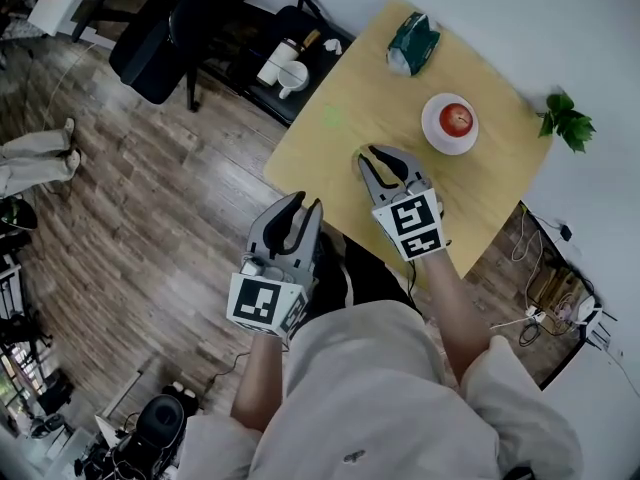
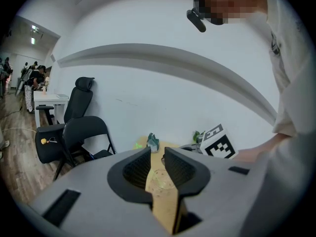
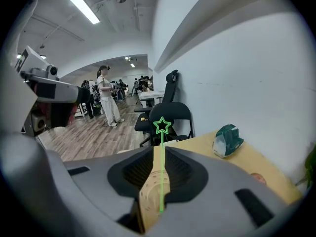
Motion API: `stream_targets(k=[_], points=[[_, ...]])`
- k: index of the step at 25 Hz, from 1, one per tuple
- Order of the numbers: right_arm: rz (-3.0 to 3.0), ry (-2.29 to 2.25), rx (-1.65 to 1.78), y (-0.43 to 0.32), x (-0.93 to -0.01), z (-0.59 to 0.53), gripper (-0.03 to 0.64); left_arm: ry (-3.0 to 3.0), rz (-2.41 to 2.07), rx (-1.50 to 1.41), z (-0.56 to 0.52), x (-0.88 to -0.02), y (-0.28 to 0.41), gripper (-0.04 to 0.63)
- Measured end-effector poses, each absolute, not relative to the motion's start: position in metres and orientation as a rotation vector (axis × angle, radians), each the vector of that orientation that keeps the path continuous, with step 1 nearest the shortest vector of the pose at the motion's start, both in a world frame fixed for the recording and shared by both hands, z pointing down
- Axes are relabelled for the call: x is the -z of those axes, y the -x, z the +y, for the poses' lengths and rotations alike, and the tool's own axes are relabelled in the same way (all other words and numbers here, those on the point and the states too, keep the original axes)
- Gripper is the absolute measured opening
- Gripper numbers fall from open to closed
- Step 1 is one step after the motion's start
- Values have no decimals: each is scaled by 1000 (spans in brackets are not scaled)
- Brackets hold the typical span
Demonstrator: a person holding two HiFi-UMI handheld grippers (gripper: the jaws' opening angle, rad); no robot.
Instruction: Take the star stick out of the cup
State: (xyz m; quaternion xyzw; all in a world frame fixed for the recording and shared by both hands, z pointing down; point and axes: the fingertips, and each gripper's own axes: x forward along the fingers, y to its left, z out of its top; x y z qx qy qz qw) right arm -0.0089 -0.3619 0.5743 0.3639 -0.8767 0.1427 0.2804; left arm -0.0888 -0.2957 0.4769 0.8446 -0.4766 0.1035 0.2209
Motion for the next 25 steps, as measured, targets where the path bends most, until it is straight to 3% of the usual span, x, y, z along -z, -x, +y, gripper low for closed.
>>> stream_targets(k=[25], points=[[-2244, -864, -353, 23, -642, -373, 54, -2252, -1343, -316, -285, -503, 98, 84]])
